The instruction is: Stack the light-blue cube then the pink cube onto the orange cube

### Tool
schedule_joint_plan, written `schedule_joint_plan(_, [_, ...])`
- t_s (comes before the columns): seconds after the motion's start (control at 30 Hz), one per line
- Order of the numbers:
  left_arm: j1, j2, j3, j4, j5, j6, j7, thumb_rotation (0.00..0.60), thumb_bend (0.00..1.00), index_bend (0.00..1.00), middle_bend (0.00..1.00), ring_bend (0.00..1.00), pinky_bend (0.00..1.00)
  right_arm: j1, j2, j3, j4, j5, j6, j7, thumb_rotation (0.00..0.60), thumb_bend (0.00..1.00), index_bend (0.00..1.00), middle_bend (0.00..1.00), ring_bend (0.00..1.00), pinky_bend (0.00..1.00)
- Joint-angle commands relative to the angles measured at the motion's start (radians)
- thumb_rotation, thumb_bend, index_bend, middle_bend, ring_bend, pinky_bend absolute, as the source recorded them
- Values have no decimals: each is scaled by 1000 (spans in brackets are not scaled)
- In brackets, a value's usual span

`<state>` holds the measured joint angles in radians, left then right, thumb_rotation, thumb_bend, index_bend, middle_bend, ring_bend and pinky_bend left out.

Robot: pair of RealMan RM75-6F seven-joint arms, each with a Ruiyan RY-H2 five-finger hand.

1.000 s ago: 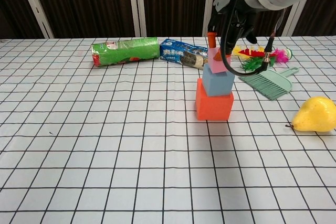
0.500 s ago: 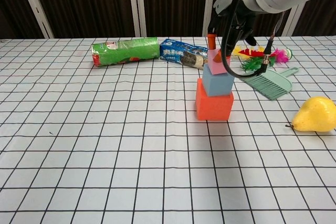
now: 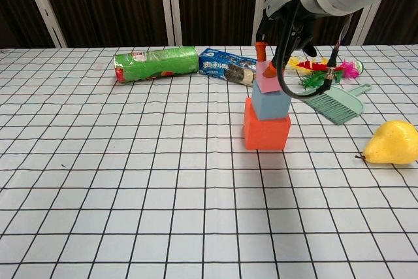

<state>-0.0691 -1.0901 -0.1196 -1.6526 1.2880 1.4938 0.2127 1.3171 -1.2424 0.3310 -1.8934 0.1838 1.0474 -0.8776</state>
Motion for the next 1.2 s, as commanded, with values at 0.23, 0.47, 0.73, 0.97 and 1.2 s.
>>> schedule_joint_plan(0.23, [-1, -1, -1, 1, -4, -2, 5, 600, 243, 28, 0, 0, 52, 5, 2, -8, 11, 4, -10, 9, 600, 477, 569, 968, 910, 674])
schedule_joint_plan(0.47, [0, -1, -2, 0, -7, 0, 6, 600, 243, 28, 0, 0, 52, 11, 12, -23, 7, 16, -27, 2, 600, 445, 484, 968, 910, 674])
schedule_joint_plan(0.73, [-1, -2, -2, 1, -9, -2, 6, 600, 242, 28, 0, 0, 52, 15, 35, -19, -9, 19, -65, 24, 600, 119, 183, 968, 910, 674])
schedule_joint_plan(0.97, [-2, -2, -3, 3, -12, -2, 7, 600, 242, 28, 0, 0, 52, 5, 74, -33, -44, 0, -72, 47, 600, 88, 111, 968, 910, 674])
schedule_joint_plan(1.2, [-2, 0, -2, 3, -12, -5, 3, 600, 242, 28, 0, 0, 52, -39, 187, -105, -172, -75, -38, 30, 600, 76, 100, 968, 907, 674])
